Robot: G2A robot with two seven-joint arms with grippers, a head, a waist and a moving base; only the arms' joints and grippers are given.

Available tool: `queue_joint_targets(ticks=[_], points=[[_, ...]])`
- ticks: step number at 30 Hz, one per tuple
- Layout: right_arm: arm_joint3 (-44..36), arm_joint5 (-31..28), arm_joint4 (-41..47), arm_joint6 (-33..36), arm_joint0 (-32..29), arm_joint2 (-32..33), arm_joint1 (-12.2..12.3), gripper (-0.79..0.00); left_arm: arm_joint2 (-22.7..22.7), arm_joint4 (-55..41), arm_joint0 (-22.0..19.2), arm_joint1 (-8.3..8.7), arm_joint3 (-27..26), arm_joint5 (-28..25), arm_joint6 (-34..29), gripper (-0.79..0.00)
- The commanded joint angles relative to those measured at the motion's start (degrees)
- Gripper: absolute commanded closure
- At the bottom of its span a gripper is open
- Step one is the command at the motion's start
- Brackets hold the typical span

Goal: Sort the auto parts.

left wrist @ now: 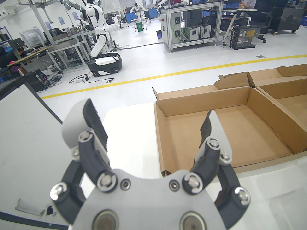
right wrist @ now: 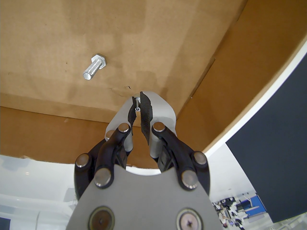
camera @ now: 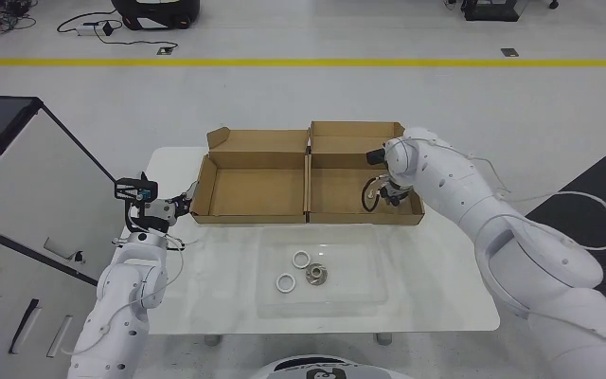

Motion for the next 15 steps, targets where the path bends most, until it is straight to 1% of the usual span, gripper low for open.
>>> queue_joint_targets(ticks=[1, 15], points=[[0.18, -0.04, -0.24, 0.11, -0.12, 0.13, -0.12, 0.000, 0.00, 0.00, 0.00, 0.00, 0.00, 0.00, 0.00, -0.785], [1.47, -0.53, -1.04, 0.50, -0.92, 1.68, -0.79, 0.000, 0.00, 0.00, 0.00, 0.00, 0.00, 0.00, 0.00, -0.785]])
